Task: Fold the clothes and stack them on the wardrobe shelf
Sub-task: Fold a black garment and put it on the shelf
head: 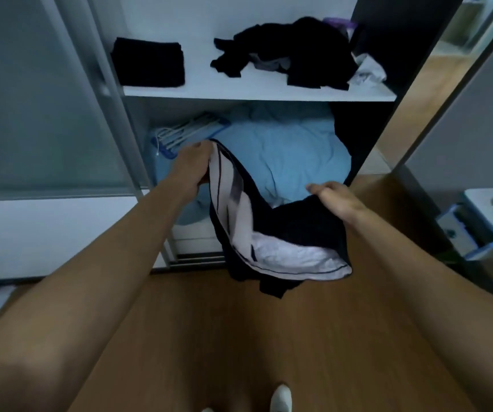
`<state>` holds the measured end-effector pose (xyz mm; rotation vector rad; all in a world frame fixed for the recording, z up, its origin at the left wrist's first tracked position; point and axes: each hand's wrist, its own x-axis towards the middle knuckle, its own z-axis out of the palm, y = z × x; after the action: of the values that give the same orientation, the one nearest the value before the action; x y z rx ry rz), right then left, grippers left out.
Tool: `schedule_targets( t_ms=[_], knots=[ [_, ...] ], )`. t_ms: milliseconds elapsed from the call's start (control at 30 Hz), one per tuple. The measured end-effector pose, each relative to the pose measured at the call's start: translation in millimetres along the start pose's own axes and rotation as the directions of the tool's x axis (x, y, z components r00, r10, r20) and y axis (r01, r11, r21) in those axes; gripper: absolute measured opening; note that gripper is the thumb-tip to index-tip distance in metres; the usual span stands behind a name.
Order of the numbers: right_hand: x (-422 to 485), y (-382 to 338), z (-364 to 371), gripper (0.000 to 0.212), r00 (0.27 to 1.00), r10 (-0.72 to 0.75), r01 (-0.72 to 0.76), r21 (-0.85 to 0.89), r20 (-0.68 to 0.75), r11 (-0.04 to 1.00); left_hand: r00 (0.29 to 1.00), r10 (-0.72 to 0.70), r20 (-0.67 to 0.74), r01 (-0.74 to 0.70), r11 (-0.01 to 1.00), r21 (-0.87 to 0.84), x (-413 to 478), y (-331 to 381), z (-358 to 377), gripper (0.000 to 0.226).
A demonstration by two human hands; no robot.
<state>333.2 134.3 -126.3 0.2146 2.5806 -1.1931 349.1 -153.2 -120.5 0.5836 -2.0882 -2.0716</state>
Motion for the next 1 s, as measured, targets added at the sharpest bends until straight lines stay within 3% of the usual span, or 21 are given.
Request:
schedule_targets(
  t_ms=[100,167,200,267,333,400,467,533,600,667,733,800,833,900,967,1000],
  knots=[
    [-23.2,-15.6,22.4,0.075,0.960,-0.171,0.222,-0.231,0.222,0.947,0.987,0.157,0.015,-0.157,0.973,0.168,-19.9,19.5,14.4,0.027],
    [-35.7,-26.1,38.5,0.078,0.889,-0.224,0.412,-0.481,0.400,0.774,0.970,0.243,0.002,-0.233,0.927,0.294,-30.7,31.1,21.1,0.035],
    [-42.1,-30.2,43.7,0.076,0.857,-0.202,0.466,-0.547,0.474,0.696,0.960,0.279,-0.007,-0.259,0.900,0.350,-33.5,35.2,22.1,0.039],
    [-50.3,-29.9,46.5,0.083,0.811,-0.106,0.489,-0.566,0.576,0.664,0.949,0.313,-0.024,-0.268,0.847,0.460,-36.2,39.8,19.2,0.041],
    [-53.3,-23.1,42.8,0.117,0.791,-0.095,0.536,-0.609,0.605,0.584,0.958,0.282,-0.049,-0.221,0.837,0.501,-33.1,37.9,11.6,0.041],
    [-56.3,-10.4,40.2,0.130,0.795,-0.040,0.558,-0.704,0.605,0.440,0.969,0.228,-0.096,-0.151,0.852,0.501,-29.5,31.9,3.7,0.041],
    [-57.8,8.8,46.1,0.124,0.834,-0.062,0.540,-0.787,0.549,0.297,0.970,0.188,-0.156,-0.094,0.877,0.472,-26.3,25.3,-0.1,0.041],
    [-54.9,26.1,54.5,0.102,0.877,-0.159,0.478,-0.860,0.454,0.180,0.965,0.167,-0.202,-0.064,0.897,0.437,-23.6,21.2,1.0,0.040],
    [-43.4,35.1,50.3,0.067,0.906,-0.239,0.404,-0.882,0.350,0.243,0.950,0.166,-0.266,-0.043,0.910,0.413,-20.0,19.1,2.2,0.043],
    [-24.4,37.1,32.4,0.047,0.950,-0.226,0.300,-0.821,0.214,0.486,0.926,0.247,-0.286,-0.087,0.876,0.474,-16.2,16.1,-3.7,0.047],
    [-4.8,36.6,6.0,0.032,0.987,-0.130,0.159,-0.606,0.092,0.779,0.911,0.367,-0.186,-0.152,0.720,0.677,-17.1,9.5,-15.1,0.045],
    [10.4,33.4,-17.5,0.017,0.998,-0.054,0.059,-0.288,0.025,0.956,0.921,0.387,-0.054,-0.142,0.460,0.876,-16.5,-2.5,-27.2,0.033],
    [16.0,31.8,-25.4,0.016,1.000,-0.030,0.029,-0.137,-0.006,0.990,0.936,0.351,-0.012,-0.114,0.334,0.936,-15.5,-8.9,-31.2,0.024],
    [22.2,26.7,-31.6,0.013,0.998,-0.012,0.015,0.044,-0.058,0.999,0.969,0.246,0.019,-0.064,0.176,0.982,-16.0,-19.7,-33.5,0.020],
    [23.8,20.5,-28.7,0.019,0.996,-0.070,0.069,-0.022,-0.060,0.997,0.988,0.158,-0.002,-0.022,0.152,0.988,-14.9,-23.9,-31.4,0.023],
    [22.4,18.2,-25.1,0.021,0.994,-0.112,0.111,-0.125,0.001,0.986,0.989,0.145,-0.037,0.004,0.219,0.976,-13.8,-24.0,-29.5,0.025]
  ],
)
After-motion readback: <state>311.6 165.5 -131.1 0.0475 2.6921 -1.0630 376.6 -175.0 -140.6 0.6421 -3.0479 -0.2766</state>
